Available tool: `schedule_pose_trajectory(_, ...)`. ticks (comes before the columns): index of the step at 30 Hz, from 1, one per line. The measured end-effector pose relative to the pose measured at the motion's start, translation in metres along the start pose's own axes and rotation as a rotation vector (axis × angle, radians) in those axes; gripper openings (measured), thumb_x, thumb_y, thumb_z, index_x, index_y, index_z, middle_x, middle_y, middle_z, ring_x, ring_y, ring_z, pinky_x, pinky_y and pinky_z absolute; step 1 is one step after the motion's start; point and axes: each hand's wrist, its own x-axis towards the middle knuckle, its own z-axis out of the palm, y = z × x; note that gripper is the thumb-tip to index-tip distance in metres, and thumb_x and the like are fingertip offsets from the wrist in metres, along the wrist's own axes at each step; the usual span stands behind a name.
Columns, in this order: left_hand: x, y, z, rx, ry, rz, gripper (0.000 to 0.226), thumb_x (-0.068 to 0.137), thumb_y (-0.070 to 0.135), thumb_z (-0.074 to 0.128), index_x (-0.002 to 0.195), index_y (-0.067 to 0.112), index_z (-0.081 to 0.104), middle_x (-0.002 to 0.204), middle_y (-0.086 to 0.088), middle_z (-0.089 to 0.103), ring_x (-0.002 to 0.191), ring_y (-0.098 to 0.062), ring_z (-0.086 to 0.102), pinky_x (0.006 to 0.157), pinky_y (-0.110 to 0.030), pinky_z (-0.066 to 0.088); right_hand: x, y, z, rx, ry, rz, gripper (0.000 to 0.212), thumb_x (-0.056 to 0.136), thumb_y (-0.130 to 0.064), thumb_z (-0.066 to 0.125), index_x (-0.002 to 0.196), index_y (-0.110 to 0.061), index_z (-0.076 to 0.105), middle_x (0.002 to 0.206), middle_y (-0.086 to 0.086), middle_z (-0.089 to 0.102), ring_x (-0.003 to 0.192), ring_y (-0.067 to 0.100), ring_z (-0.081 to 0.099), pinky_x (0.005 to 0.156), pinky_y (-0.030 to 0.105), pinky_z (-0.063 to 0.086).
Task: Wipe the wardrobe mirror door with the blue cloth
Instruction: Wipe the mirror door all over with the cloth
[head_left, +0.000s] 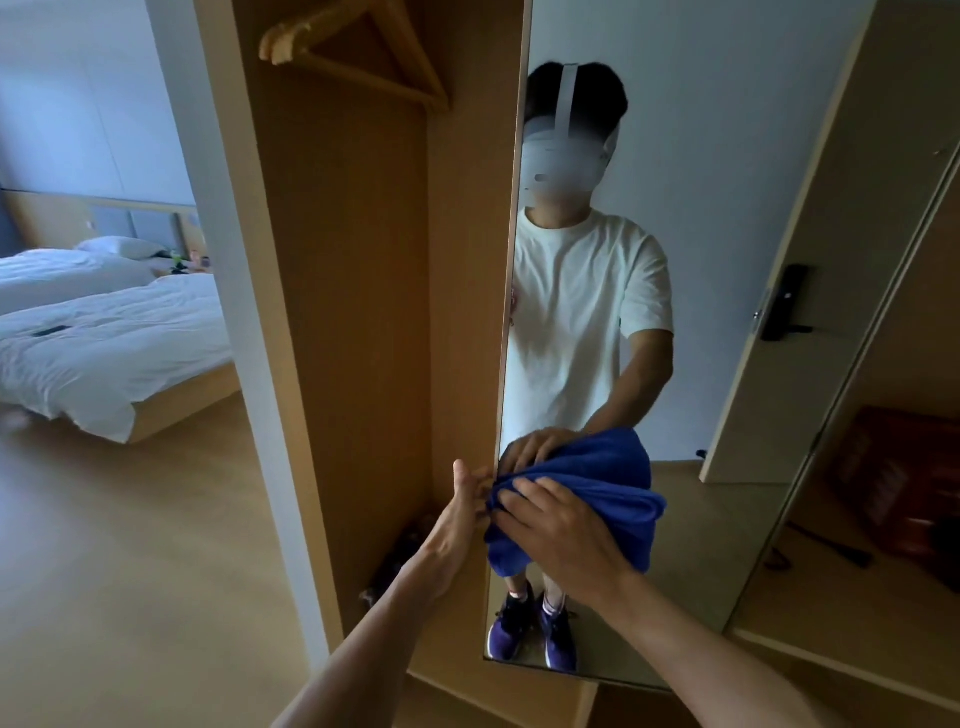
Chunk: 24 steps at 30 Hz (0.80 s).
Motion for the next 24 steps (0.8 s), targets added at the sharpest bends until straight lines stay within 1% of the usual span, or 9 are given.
schedule_pose_trajectory(2,-0.001,-0.001,0.000,-0.004,-0.024,0.021,0.060,0.108,0.051,0.006,0.128,0.026,0.056,0.114,0.004,0.068,0.087,0.005,0.068,0.065,-0.005,0.050,0.009,0.010,-0.018,0.040,0.132,0.074,0.045,0.082,-0.017,0.068,0.127,-0.018,0.064,0.129,0.006,0.064,0.122,0.027,0.060,0.107,0.043,0.048)
schedule_pose_trajectory(5,-0.003,0.004,0.002,0.017,-0.059,0.021,0.056,0.109,0.043,-0.001,0.117,0.035,0.054,0.106,0.017,0.063,0.081,0.014,0.066,0.064,0.000,0.046,0.029,0.038,-0.054,0.037,0.269,0.198,0.044,0.088,-0.009,0.051,0.131,-0.013,0.061,0.134,0.008,0.061,0.124,0.031,0.056,0.107,0.046,0.044)
schedule_pose_trajectory(10,-0.004,0.006,0.004,0.004,-0.050,0.042,0.057,0.108,0.047,0.000,0.110,0.041,0.056,0.105,0.020,0.066,0.084,0.018,0.066,0.067,-0.002,0.048,0.034,0.045,-0.059,-0.016,0.290,0.204,0.044,0.093,-0.008,0.036,0.130,-0.013,0.061,0.135,0.008,0.060,0.124,0.031,0.055,0.108,0.046,0.039)
schedule_pose_trajectory(12,-0.004,0.004,0.006,-0.012,-0.035,0.062,0.059,0.109,0.046,0.002,0.111,0.034,0.060,0.097,0.019,0.069,0.079,0.016,0.067,0.064,-0.001,0.048,0.024,0.030,-0.039,-0.008,0.263,0.202,0.040,0.096,-0.012,0.040,0.130,-0.014,0.061,0.136,0.008,0.061,0.126,0.031,0.055,0.108,0.046,0.041)
schedule_pose_trajectory(15,-0.001,0.000,0.008,-0.042,0.007,0.059,0.063,0.109,0.049,0.006,0.130,0.021,0.059,0.115,0.004,0.068,0.096,0.002,0.067,0.072,-0.007,0.051,0.007,0.005,-0.003,0.008,0.098,0.110,0.037,0.092,-0.020,0.059,0.128,-0.017,0.063,0.135,0.007,0.063,0.127,0.029,0.057,0.107,0.043,0.046)
schedule_pose_trajectory(17,0.001,-0.006,0.009,-0.044,0.049,0.045,0.060,0.109,0.051,0.006,0.122,0.029,0.060,0.119,0.003,0.066,0.108,-0.006,0.063,0.082,-0.013,0.051,-0.011,-0.015,0.018,0.043,-0.110,0.076,0.053,0.079,-0.030,0.078,0.128,-0.020,0.062,0.133,0.005,0.063,0.125,0.028,0.057,0.105,0.041,0.047)
schedule_pose_trajectory(20,0.001,-0.010,0.014,0.008,0.063,0.034,0.056,0.108,0.053,0.004,0.109,0.041,0.059,0.115,0.008,0.066,0.112,-0.008,0.060,0.098,-0.029,0.042,-0.032,-0.030,0.034,0.080,-0.333,0.055,0.072,0.064,-0.031,0.086,0.129,-0.018,0.059,0.134,0.005,0.060,0.125,0.028,0.055,0.107,0.043,0.045)
schedule_pose_trajectory(22,0.000,-0.008,0.015,0.014,0.068,0.030,0.057,0.108,0.054,0.004,0.109,0.040,0.059,0.114,0.007,0.068,0.108,-0.005,0.061,0.094,-0.028,0.044,-0.033,-0.027,0.030,0.083,-0.305,0.056,0.073,0.063,-0.031,0.086,0.129,-0.018,0.058,0.132,0.005,0.059,0.123,0.028,0.055,0.107,0.044,0.045)
schedule_pose_trajectory(24,0.002,-0.010,0.012,-0.005,0.077,0.025,0.060,0.107,0.057,0.006,0.117,0.035,0.061,0.118,0.001,0.070,0.108,-0.009,0.064,0.087,-0.024,0.048,-0.022,-0.018,0.014,0.060,-0.160,0.098,0.059,0.073,-0.029,0.081,0.127,-0.018,0.059,0.129,0.005,0.062,0.119,0.028,0.057,0.104,0.044,0.047)
